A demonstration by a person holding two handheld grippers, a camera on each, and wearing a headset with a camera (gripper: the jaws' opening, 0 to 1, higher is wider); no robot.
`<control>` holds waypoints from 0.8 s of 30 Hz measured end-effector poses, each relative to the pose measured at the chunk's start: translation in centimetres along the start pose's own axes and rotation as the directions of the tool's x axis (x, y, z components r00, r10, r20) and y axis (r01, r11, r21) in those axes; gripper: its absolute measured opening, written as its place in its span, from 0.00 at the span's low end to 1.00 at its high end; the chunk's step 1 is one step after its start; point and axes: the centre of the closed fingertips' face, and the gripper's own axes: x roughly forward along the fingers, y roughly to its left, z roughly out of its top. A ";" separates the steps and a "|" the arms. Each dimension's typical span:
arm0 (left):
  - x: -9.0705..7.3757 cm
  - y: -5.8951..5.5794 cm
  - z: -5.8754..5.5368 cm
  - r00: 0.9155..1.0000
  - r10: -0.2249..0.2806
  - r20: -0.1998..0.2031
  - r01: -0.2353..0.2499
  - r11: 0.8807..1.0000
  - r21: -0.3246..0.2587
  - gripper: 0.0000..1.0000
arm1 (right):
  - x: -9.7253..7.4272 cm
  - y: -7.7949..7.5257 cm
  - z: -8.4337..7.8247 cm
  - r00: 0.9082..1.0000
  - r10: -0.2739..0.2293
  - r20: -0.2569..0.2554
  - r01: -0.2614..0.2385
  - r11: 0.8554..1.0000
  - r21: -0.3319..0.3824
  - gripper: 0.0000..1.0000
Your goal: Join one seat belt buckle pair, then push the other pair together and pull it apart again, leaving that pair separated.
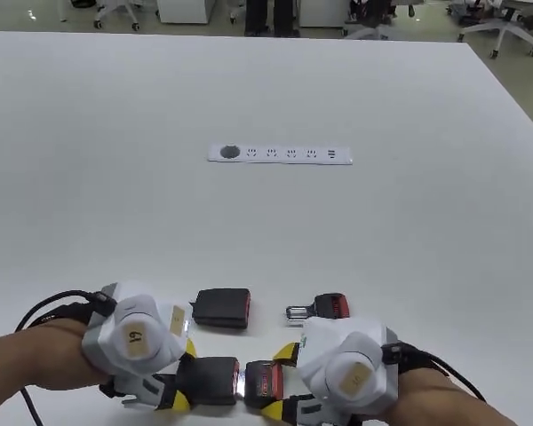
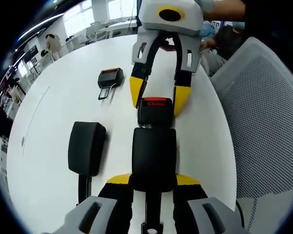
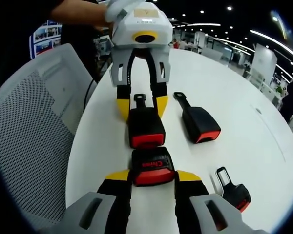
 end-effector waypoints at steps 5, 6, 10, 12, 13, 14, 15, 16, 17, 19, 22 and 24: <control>0.0 0.0 0.0 1.000 -0.007 -0.021 0.007 1.000 0.014 0.33 | -0.1 0.1 -0.1 1.000 0.014 0.005 -0.014 1.000 -0.010 0.31; 0.0 0.0 0.0 1.000 -0.007 -0.026 0.008 1.000 0.019 0.33 | -0.1 0.0 -0.1 1.000 0.017 0.004 -0.017 1.000 -0.010 0.31; 0.0 0.0 0.0 0.999 -0.004 -0.039 0.006 0.999 0.043 0.33 | -0.1 0.1 -0.1 1.000 0.019 -0.013 -0.019 0.999 -0.035 0.31; 0.0 0.0 0.0 0.999 0.000 -0.042 0.002 0.999 0.048 0.33 | -0.1 0.0 -0.2 1.000 0.020 -0.017 -0.021 0.999 -0.030 0.31; 0.0 -0.1 0.1 0.999 0.004 -0.044 -0.001 0.999 0.055 0.33 | -0.1 0.0 -0.2 1.000 0.021 -0.019 -0.021 0.999 -0.033 0.31; 0.0 -0.1 0.1 0.999 0.005 -0.045 -0.003 0.998 0.058 0.33 | -0.1 0.1 -0.2 1.000 0.021 -0.022 -0.021 0.999 -0.038 0.32; 0.0 0.0 0.1 0.999 0.008 -0.046 -0.006 0.998 0.062 0.33 | -0.2 0.1 -0.3 0.999 0.023 -0.029 -0.025 0.999 -0.041 0.32; 0.0 0.0 0.1 0.999 0.011 -0.048 -0.008 0.998 0.061 0.33 | -0.2 0.1 -0.4 0.999 0.028 -0.035 -0.030 0.999 -0.045 0.34; -0.1 0.0 0.1 0.999 0.013 -0.048 -0.010 0.998 0.060 0.34 | -0.2 0.2 -0.4 0.999 0.029 -0.035 -0.031 0.998 -0.051 0.36; -0.2 0.1 0.3 0.999 0.020 -0.042 -0.018 0.998 0.055 0.35 | -0.4 0.2 -0.3 0.999 0.031 -0.037 -0.033 0.998 -0.054 0.38; -0.7 0.2 0.7 0.999 0.030 -0.028 -0.029 0.999 0.044 0.37 | -0.7 0.3 -0.3 0.999 0.034 -0.039 -0.037 0.997 -0.062 0.38; -1.0 0.3 0.8 0.999 0.033 -0.019 -0.032 0.999 0.036 0.37 | -0.8 0.0 -0.3 0.999 0.030 -0.040 -0.032 0.997 -0.066 0.39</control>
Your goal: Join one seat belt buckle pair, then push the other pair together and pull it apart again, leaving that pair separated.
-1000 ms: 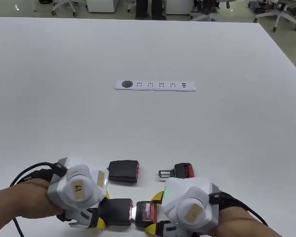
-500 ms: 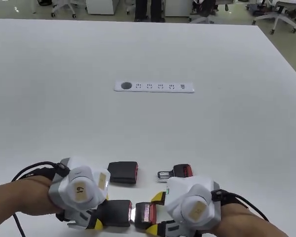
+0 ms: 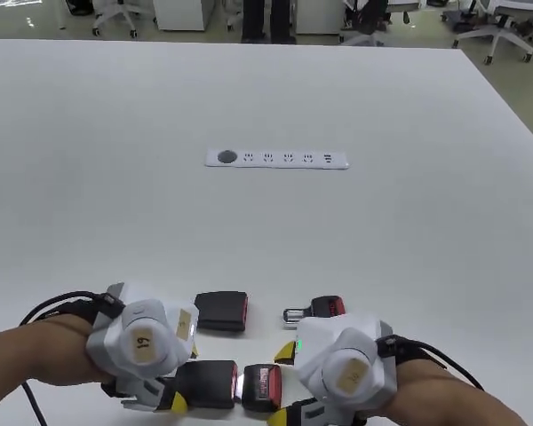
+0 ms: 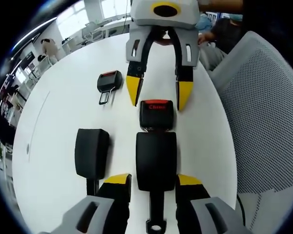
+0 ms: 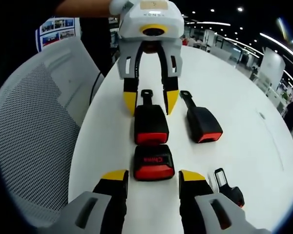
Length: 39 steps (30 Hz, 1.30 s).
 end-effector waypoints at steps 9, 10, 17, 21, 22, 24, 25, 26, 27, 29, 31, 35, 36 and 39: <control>-1.5 0.7 0.7 0.999 0.024 0.030 -0.023 0.999 -0.028 0.42 | -1.2 -1.0 0.1 1.000 -0.020 -0.003 0.020 1.000 0.000 0.43; -1.7 0.8 0.8 0.999 0.025 0.034 -0.024 0.999 -0.028 0.42 | -1.4 -1.1 0.1 1.000 -0.024 -0.005 0.024 1.000 0.001 0.44; -2.6 1.9 1.3 0.998 0.041 0.051 -0.039 0.999 -0.035 0.42 | -2.5 -2.3 -0.1 0.999 -0.043 -0.009 0.043 0.999 0.009 0.46; -2.8 2.6 1.5 0.997 0.051 0.059 -0.048 0.998 -0.040 0.42 | -3.1 -3.2 -0.5 0.999 -0.052 -0.012 0.053 0.998 0.016 0.47; -2.8 2.8 1.5 0.997 0.052 0.060 -0.050 0.998 -0.040 0.42 | -3.2 -3.3 -0.6 0.999 -0.053 -0.013 0.053 0.998 0.017 0.47; -2.8 3.1 1.6 0.996 0.055 0.065 -0.052 0.998 -0.047 0.42 | -3.4 -3.8 -0.9 0.998 -0.058 -0.018 0.058 0.998 0.021 0.47; -2.9 3.3 1.7 0.996 0.056 0.067 -0.053 0.997 -0.048 0.42 | -3.5 -4.0 -1.0 0.998 -0.058 -0.021 0.058 0.998 0.025 0.46; -2.9 3.5 1.8 0.996 0.059 0.071 -0.055 0.997 -0.051 0.42 | -3.7 -4.2 -1.1 0.998 -0.060 -0.024 0.061 0.998 0.025 0.46; -2.9 3.6 1.9 0.995 0.059 0.074 -0.056 0.997 -0.054 0.42 | -3.8 -4.4 -1.3 0.998 -0.063 -0.025 0.064 0.998 0.025 0.47; -2.9 4.0 1.9 0.995 0.063 0.078 -0.058 0.997 -0.059 0.42 | -4.0 -5.0 -1.5 0.997 -0.072 -0.030 0.072 0.997 0.026 0.47; -3.0 4.5 2.0 0.995 0.068 0.080 -0.063 0.996 -0.065 0.42 | -4.2 -5.5 -1.7 0.996 -0.079 -0.033 0.080 0.996 0.026 0.47; -3.0 5.2 2.2 0.994 0.072 0.084 -0.066 0.995 -0.079 0.42 | -4.5 -6.6 -2.2 0.995 -0.092 -0.037 0.093 0.995 0.032 0.47; -2.9 5.5 2.1 0.994 0.074 0.084 -0.067 0.994 -0.083 0.42 | -4.6 -6.9 -2.4 0.995 -0.097 -0.039 0.098 0.995 0.035 0.47; -2.8 6.0 2.2 0.994 0.076 0.083 -0.068 0.993 -0.093 0.42 | -4.8 -7.7 -2.8 0.994 -0.104 -0.043 0.105 0.994 0.038 0.47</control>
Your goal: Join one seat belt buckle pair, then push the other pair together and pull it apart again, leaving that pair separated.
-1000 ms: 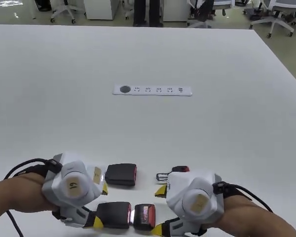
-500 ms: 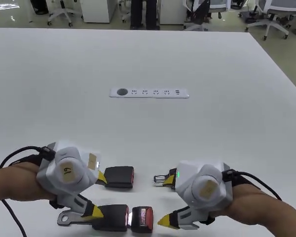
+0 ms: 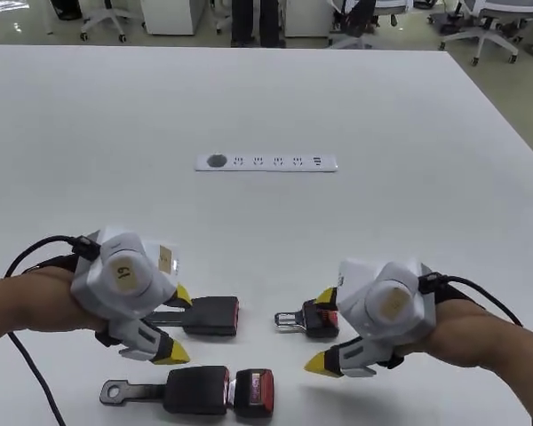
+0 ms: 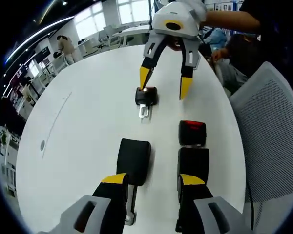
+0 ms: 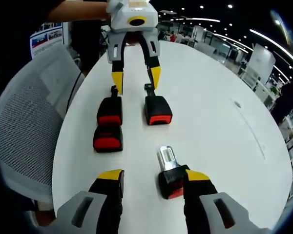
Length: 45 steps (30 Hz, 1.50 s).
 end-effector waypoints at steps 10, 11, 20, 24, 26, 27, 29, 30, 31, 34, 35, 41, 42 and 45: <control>1.2 2.2 -0.4 1.000 -0.003 -0.009 0.003 1.000 -0.027 0.42 | -0.1 -2.0 -1.6 1.000 -0.013 -0.018 0.014 1.000 0.018 0.44; 1.3 2.2 -0.2 1.000 -0.005 -0.012 0.005 1.000 -0.029 0.42 | 0.1 -2.2 -1.8 1.000 -0.013 -0.019 0.014 1.000 0.018 0.44; 2.7 2.9 -0.7 0.999 -0.025 -0.035 0.024 0.999 -0.024 0.40 | 0.7 -2.9 -2.6 0.999 0.003 -0.039 -0.002 1.000 0.013 0.41; 3.5 3.3 -1.1 0.998 -0.039 -0.046 0.039 0.999 -0.011 0.37 | 1.2 -3.3 -3.0 0.999 0.012 -0.046 -0.012 1.000 -0.003 0.38; 3.7 3.3 -1.1 0.998 -0.048 -0.043 0.048 0.999 -0.008 0.36 | 1.3 -3.2 -3.0 0.999 0.020 -0.048 -0.021 1.000 -0.015 0.36; 3.7 3.3 -1.0 0.998 -0.049 -0.042 0.049 0.999 -0.005 0.36 | 1.4 -3.3 -3.1 0.999 0.022 -0.050 -0.023 1.000 -0.021 0.35; 4.0 3.3 -1.3 0.997 -0.054 -0.055 0.056 0.998 0.024 0.35 | 1.7 -3.4 -3.2 0.998 0.025 -0.051 -0.027 0.999 -0.031 0.35; 4.2 3.3 -1.4 0.997 -0.054 -0.058 0.056 0.998 0.035 0.34 | 1.7 -3.3 -3.0 0.998 0.027 -0.053 -0.029 0.999 -0.038 0.35; 4.2 3.4 -1.4 0.997 -0.052 -0.060 0.055 0.998 0.037 0.34 | 1.8 -3.3 -3.0 0.998 0.029 -0.054 -0.031 0.999 -0.043 0.34; 4.4 3.4 -1.6 0.996 -0.062 -0.067 0.065 0.997 0.048 0.33 | 1.9 -3.4 -3.0 0.998 0.033 -0.050 -0.035 0.999 -0.040 0.34; 4.3 3.4 -1.5 0.996 -0.062 -0.068 0.066 0.997 0.051 0.33 | 1.9 -3.4 -3.0 0.998 0.033 -0.050 -0.035 0.998 -0.042 0.33; 4.5 3.4 -1.6 0.994 -0.074 -0.075 0.080 0.994 0.069 0.33 | 2.0 -3.4 -3.0 0.998 0.035 -0.053 -0.037 0.998 -0.046 0.33; 4.5 3.4 -1.6 0.994 -0.077 -0.077 0.082 0.994 0.068 0.33 | 2.0 -3.4 -3.1 0.998 0.038 -0.054 -0.041 0.998 -0.049 0.32; 4.5 3.3 -1.6 0.994 -0.080 -0.079 0.086 0.994 0.066 0.33 | 1.8 -3.0 -2.7 0.998 0.044 -0.052 -0.046 0.998 -0.046 0.31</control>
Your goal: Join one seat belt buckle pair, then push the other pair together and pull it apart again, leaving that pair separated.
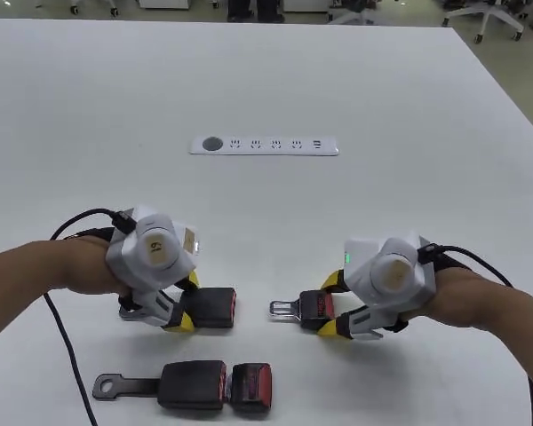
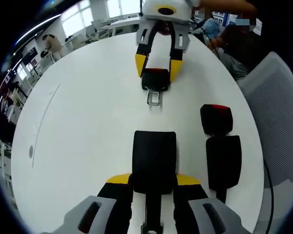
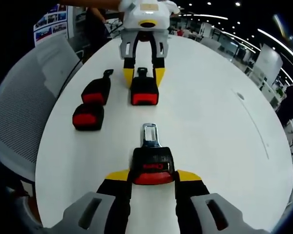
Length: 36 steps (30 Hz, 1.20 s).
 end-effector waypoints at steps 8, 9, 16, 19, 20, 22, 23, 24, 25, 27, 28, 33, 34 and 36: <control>0.0 0.0 0.0 1.000 -0.005 -0.009 0.004 1.000 -0.009 0.33 | 0.4 -0.1 0.0 1.000 0.006 -0.003 -0.006 1.000 -0.020 0.31; 0.0 0.0 0.0 1.000 -0.005 -0.011 0.005 1.000 -0.009 0.33 | 0.3 0.0 0.1 1.000 0.006 -0.004 -0.006 1.000 -0.024 0.31; 0.1 0.2 -0.4 1.000 -0.012 -0.019 0.011 1.000 -0.014 0.32 | 0.4 0.1 0.5 1.000 0.008 -0.002 -0.008 1.000 -0.025 0.31; 0.2 0.3 -0.5 1.000 -0.014 -0.028 0.014 1.000 -0.013 0.32 | 0.5 0.1 0.7 1.000 0.009 0.001 -0.009 1.000 -0.027 0.31; 0.2 0.3 -0.5 0.999 -0.014 -0.029 0.014 1.000 -0.015 0.32 | 0.6 0.1 0.8 1.000 0.009 0.001 -0.009 1.000 -0.027 0.31; 0.2 0.4 -0.6 0.999 -0.014 -0.032 0.014 1.000 -0.016 0.32 | 0.7 0.0 0.9 1.000 0.009 0.003 -0.009 1.000 -0.027 0.31; 0.2 0.4 -0.6 0.999 -0.014 -0.033 0.014 1.000 -0.016 0.32 | 0.7 0.1 1.1 1.000 0.009 0.004 -0.009 1.000 -0.028 0.31; 0.3 0.4 -0.6 0.999 -0.014 -0.033 0.013 1.000 -0.016 0.32 | 0.7 0.1 1.3 1.000 0.010 0.006 -0.010 1.000 -0.028 0.31; 0.3 0.4 -0.6 0.999 -0.014 -0.033 0.013 1.000 -0.016 0.32 | 0.8 0.1 1.4 1.000 0.011 0.007 -0.011 1.000 -0.029 0.31; 0.3 0.4 -0.6 0.999 -0.014 -0.035 0.013 1.000 -0.018 0.32 | 1.0 0.0 1.4 1.000 0.012 0.008 -0.012 0.999 -0.029 0.31; 0.3 0.4 -0.6 0.999 -0.014 -0.036 0.013 1.000 -0.018 0.32 | 1.1 0.0 1.4 1.000 0.013 0.009 -0.012 0.999 -0.032 0.31; 0.3 0.2 -0.5 0.999 -0.015 -0.039 0.015 1.000 -0.017 0.32 | 1.3 0.1 1.9 1.000 0.015 0.012 -0.015 0.999 -0.034 0.31; 0.3 0.2 -0.5 0.999 -0.016 -0.039 0.015 1.000 -0.017 0.32 | 1.4 0.1 1.9 1.000 0.016 0.013 -0.015 0.999 -0.034 0.31; 0.3 0.2 -0.5 0.999 -0.016 -0.042 0.016 1.000 -0.016 0.32 | 1.4 0.2 2.2 1.000 0.018 0.014 -0.018 0.999 -0.036 0.31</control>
